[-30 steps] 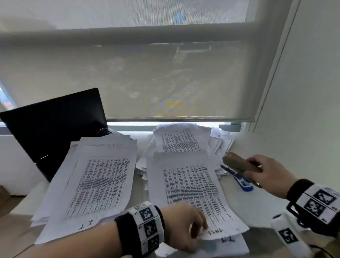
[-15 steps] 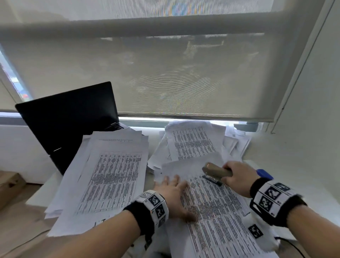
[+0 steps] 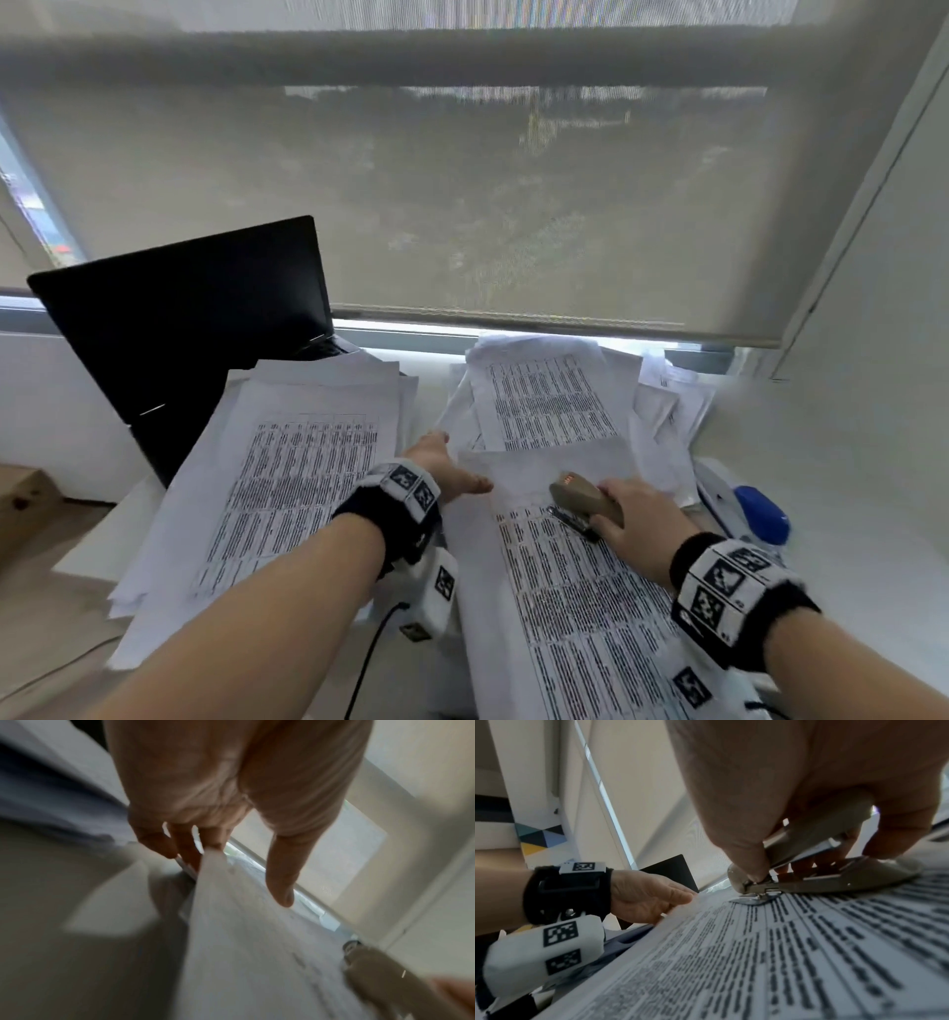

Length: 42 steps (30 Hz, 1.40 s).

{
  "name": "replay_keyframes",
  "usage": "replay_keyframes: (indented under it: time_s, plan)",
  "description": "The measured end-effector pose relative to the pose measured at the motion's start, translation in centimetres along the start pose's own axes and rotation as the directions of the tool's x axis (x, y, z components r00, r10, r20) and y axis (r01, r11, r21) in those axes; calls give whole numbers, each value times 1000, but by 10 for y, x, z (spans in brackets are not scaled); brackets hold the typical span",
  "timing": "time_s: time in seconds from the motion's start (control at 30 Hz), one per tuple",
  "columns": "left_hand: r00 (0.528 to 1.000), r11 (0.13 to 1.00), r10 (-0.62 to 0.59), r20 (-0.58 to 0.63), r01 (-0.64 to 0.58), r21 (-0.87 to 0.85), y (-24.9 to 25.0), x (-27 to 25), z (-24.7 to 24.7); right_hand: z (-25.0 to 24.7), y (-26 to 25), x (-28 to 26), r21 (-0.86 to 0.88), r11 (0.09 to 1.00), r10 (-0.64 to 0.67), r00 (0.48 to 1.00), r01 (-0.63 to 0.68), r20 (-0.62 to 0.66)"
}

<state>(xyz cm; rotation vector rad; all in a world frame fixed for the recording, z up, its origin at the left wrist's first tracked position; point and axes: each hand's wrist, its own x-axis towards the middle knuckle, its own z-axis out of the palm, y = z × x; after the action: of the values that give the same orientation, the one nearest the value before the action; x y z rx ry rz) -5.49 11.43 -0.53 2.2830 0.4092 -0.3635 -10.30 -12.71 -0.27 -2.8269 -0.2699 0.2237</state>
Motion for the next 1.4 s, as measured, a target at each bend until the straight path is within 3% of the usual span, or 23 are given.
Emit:
replay_keyframes:
  time_s: [0.13,0.2,0.3,0.37,0.53,0.7,0.9,1.03,1.13,1.3,1.4]
  plan:
    - [995,933,89,46,-67,-352,-10,1,6,1,3,2,25,1000,-1,1000,1,13]
    - [990,953,132,42,-115,-281,-16,-2,10,0,1,5,18,1000,19,1000,-20,21]
    - [989,976,146,1,-145,160,-20,-3,11,-2,-4,11,-46,998,52,999,-51,12]
    - [991,945,135,-12,-125,303,-19,-7,11,-3,-11,16,-69,997,40,999,-38,26]
    - [999,981,33,29,-38,189,-20,-10,15,5,-37,35,15,999,-44,997,43,67]
    - [998,996,-16,65,10,92,-20,-11,12,19,-65,51,67,994,-91,996,89,17]
    - [997,996,-22,73,16,87,-22,-7,14,26,-83,66,-10,1000,-25,1000,25,-2]
    - [998,997,-61,31,60,40,-25,-2,17,20,-79,69,46,999,14,997,-17,77]
    - [995,995,-67,76,61,80,-22,-1,16,18,-72,66,37,999,1,994,-5,111]
    - [998,987,-56,28,51,154,-18,-2,16,23,-83,64,23,999,42,999,-43,29]
    - [996,984,-45,72,31,178,-14,-6,15,27,-96,69,35,995,89,996,-89,-9]
